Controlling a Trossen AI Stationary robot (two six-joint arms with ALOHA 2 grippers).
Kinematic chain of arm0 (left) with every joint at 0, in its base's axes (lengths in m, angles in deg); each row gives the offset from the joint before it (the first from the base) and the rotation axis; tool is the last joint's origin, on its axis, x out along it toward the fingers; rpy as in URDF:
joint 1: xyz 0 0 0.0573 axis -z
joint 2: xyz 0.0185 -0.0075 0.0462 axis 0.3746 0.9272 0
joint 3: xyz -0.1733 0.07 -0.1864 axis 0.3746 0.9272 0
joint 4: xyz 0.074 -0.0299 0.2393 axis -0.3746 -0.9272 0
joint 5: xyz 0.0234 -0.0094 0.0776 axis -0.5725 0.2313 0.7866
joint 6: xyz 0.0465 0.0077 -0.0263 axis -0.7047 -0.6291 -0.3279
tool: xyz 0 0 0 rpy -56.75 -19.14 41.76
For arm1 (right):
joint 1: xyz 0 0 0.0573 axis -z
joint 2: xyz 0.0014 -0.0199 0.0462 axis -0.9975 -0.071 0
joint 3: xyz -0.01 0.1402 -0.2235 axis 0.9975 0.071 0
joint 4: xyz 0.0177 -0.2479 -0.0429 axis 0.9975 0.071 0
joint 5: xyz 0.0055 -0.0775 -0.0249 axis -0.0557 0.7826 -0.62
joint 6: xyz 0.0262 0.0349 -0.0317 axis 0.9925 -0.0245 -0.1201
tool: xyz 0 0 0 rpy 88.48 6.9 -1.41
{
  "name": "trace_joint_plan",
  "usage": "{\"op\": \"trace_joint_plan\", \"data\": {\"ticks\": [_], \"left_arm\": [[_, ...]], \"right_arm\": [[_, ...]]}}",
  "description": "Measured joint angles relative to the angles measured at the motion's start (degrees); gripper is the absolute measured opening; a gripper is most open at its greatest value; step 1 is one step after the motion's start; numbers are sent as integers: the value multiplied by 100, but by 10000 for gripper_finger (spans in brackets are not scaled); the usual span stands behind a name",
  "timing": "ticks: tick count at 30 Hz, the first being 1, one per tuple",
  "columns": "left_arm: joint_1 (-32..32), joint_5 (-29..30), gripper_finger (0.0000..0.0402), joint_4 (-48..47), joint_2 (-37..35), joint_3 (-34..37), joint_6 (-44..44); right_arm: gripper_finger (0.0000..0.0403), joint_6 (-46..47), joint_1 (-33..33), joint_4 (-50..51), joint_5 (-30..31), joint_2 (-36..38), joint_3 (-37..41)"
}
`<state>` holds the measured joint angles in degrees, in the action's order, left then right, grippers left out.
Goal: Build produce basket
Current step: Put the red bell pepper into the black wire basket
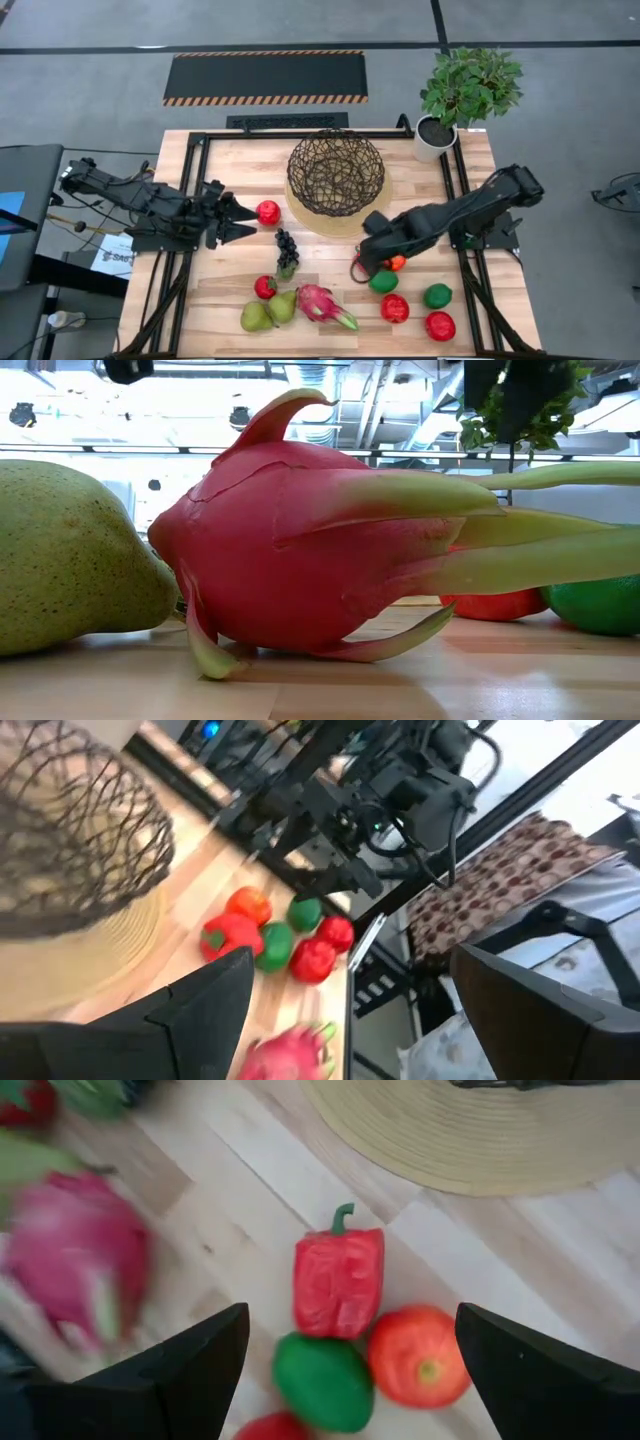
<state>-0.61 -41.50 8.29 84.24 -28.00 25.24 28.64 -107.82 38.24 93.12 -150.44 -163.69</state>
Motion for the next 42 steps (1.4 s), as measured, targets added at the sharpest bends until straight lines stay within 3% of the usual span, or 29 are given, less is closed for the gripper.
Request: {"op": "trace_joint_plan", "data": {"ticks": [13, 22, 27, 35, 42], "left_arm": [[0, 37, 324, -230, 1, 0, -11], [0, 41, 324, -308, 4, 0, -74], [0, 41, 324, -314, 3, 0, -120], [0, 59, 324, -314, 2, 0, -120], [0, 217, 324, -322, 2, 1, -121]], "right_arm": [[374, -623, 282, -194, -586, -1288, 7], [374, -687, 368, -295, -622, -1432, 23], [374, -578, 369, -1049, -757, -1417, 501], [373, -576, 367, -1242, -769, -1376, 928], [316, -639, 441, -1578, -843, -1378, 953]]}}
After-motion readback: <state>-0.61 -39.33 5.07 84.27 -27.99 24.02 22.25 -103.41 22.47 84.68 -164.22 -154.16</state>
